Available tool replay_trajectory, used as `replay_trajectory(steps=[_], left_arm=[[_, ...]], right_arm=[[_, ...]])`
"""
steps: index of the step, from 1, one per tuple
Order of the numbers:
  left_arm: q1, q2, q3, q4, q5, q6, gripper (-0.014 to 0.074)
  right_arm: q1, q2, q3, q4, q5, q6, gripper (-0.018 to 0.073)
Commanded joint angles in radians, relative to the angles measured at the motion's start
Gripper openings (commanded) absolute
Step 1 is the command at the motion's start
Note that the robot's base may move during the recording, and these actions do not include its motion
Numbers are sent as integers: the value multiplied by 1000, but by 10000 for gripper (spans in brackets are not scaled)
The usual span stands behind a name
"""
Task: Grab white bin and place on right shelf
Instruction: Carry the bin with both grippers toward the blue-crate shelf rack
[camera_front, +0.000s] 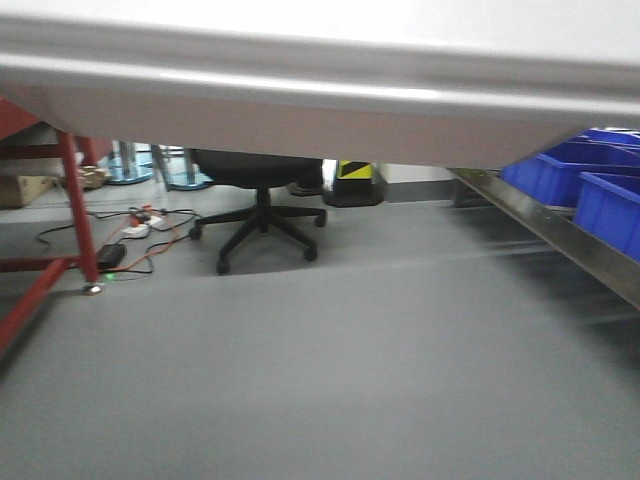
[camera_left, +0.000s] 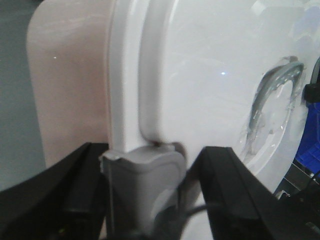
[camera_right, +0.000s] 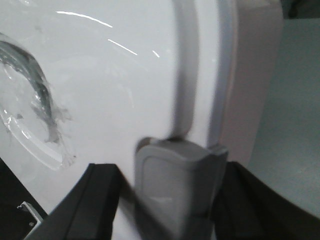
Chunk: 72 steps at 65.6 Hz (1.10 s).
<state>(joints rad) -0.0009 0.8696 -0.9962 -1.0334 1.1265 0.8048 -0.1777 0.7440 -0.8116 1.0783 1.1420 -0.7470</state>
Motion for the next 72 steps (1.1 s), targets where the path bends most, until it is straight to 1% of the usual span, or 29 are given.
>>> replay_trajectory(steps=[1, 72], left_arm=[[-30, -13, -33, -196, 148, 18, 241], [-30, -13, -33, -196, 148, 18, 241]], right_arm=[[12, -8, -31, 209, 73, -16, 361], [12, -8, -31, 209, 73, -16, 361]])
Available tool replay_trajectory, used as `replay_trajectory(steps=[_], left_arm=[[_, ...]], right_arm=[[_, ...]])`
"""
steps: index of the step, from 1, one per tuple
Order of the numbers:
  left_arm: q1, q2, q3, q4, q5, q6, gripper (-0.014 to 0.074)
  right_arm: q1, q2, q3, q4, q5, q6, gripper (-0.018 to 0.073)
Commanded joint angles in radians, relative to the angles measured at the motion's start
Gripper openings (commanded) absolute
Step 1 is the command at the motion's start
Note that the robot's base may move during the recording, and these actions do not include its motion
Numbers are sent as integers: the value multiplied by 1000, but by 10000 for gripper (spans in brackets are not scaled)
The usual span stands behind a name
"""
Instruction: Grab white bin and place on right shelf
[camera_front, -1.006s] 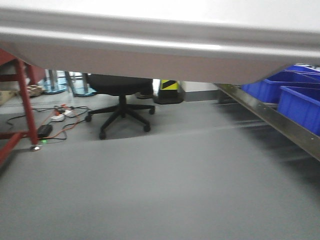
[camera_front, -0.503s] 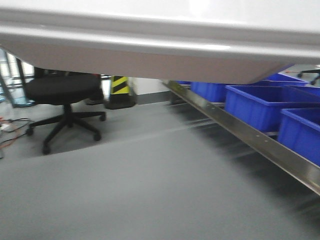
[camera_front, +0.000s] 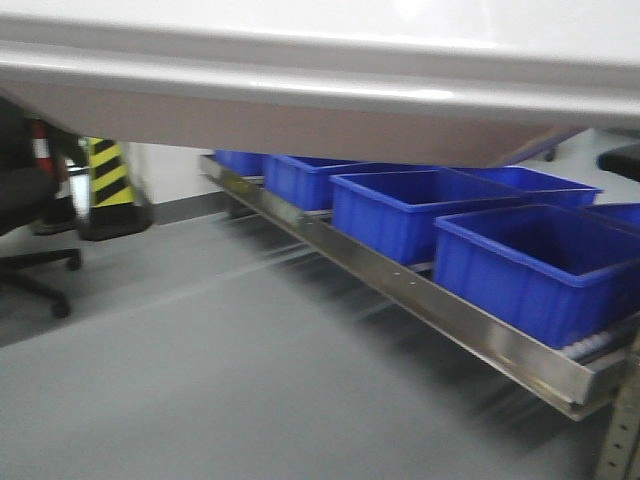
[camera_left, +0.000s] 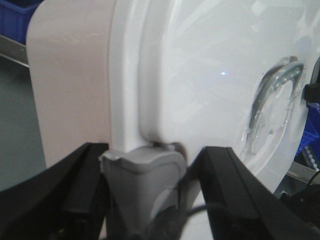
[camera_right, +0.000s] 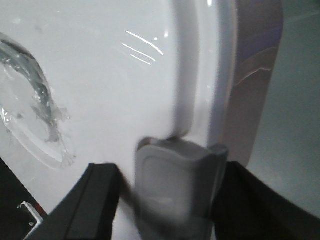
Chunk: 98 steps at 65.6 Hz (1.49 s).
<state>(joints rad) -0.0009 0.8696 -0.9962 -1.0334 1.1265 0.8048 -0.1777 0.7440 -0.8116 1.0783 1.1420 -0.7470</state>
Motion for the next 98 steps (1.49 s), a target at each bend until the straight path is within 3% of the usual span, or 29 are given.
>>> replay_trajectory(steps=[1, 98], left_arm=[[-30, -13, -33, -196, 148, 18, 241], [-30, -13, -33, -196, 148, 18, 241]], right_arm=[[12, -8, -31, 209, 73, -16, 361], [12, -8, -31, 209, 73, -16, 361]])
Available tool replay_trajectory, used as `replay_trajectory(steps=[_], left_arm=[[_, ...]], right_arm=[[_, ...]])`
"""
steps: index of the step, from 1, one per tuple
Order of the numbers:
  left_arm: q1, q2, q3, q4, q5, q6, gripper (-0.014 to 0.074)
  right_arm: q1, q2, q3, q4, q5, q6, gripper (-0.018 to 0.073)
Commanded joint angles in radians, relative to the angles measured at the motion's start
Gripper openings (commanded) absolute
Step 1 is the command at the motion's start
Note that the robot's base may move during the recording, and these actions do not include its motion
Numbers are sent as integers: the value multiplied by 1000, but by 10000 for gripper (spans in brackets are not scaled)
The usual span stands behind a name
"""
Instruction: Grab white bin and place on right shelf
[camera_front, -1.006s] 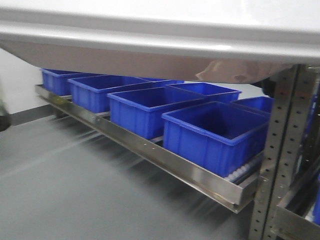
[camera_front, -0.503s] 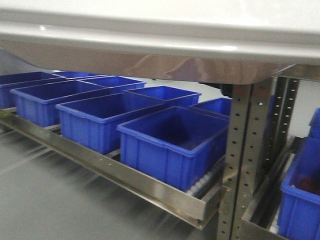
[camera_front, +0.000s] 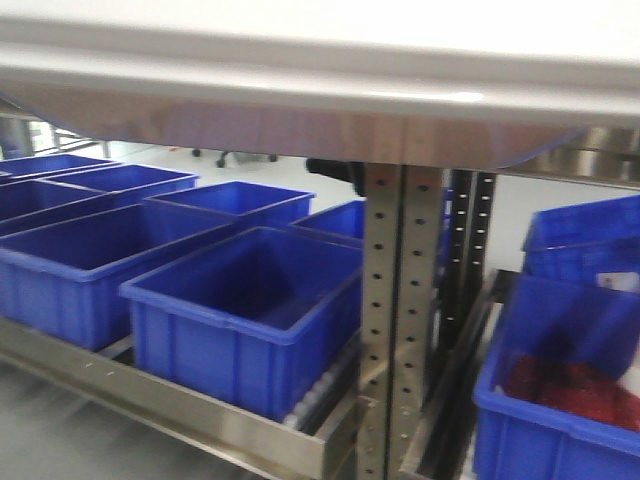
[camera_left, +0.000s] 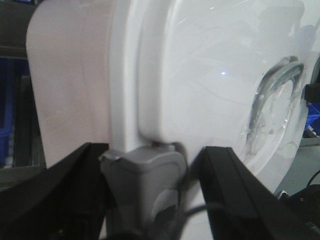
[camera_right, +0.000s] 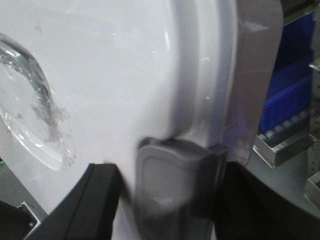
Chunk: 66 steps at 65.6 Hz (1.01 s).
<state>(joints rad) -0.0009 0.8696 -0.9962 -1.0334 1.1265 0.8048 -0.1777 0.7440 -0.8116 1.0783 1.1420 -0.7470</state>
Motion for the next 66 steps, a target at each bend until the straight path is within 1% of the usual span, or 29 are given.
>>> replay_trajectory(steps=[1, 66], left_arm=[[-30, -13, -33, -196, 148, 18, 241], [-30, -13, -33, -196, 148, 18, 241]], right_arm=[[12, -8, -31, 209, 73, -16, 361], [12, -8, -31, 209, 73, -16, 361]])
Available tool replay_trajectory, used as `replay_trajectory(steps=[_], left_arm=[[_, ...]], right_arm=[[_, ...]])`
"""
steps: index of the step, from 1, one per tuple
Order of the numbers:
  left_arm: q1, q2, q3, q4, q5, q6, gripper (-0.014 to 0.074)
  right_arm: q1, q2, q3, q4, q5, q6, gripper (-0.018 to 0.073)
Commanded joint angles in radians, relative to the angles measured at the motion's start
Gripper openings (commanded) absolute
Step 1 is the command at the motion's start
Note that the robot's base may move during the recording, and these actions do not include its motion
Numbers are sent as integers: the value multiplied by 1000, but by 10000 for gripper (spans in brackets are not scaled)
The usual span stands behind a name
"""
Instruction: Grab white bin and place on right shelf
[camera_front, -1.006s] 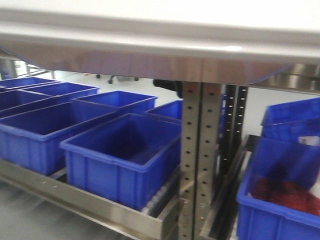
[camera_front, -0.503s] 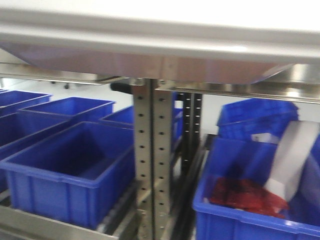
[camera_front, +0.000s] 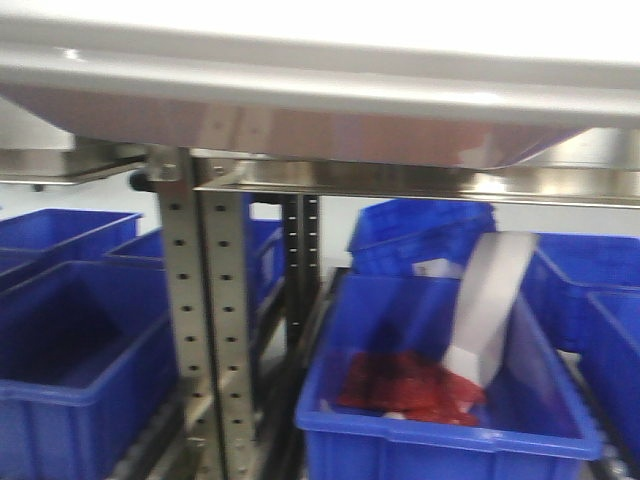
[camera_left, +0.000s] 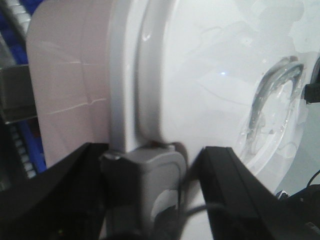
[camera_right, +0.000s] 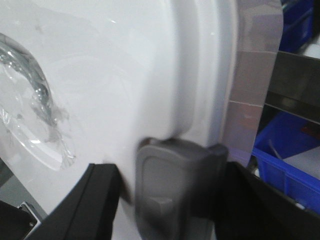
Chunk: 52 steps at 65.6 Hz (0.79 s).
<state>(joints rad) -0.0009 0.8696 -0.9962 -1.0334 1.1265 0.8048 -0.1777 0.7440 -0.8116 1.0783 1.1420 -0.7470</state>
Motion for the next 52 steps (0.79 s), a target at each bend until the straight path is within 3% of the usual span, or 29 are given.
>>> replay_trajectory(steps=[1, 52], left_arm=[[-30, -13, -33, -196, 148, 18, 241], [-30, -11, -33, -196, 148, 18, 241]], right_arm=[[12, -8, -31, 209, 73, -16, 361], [12, -8, -31, 209, 73, -16, 361]])
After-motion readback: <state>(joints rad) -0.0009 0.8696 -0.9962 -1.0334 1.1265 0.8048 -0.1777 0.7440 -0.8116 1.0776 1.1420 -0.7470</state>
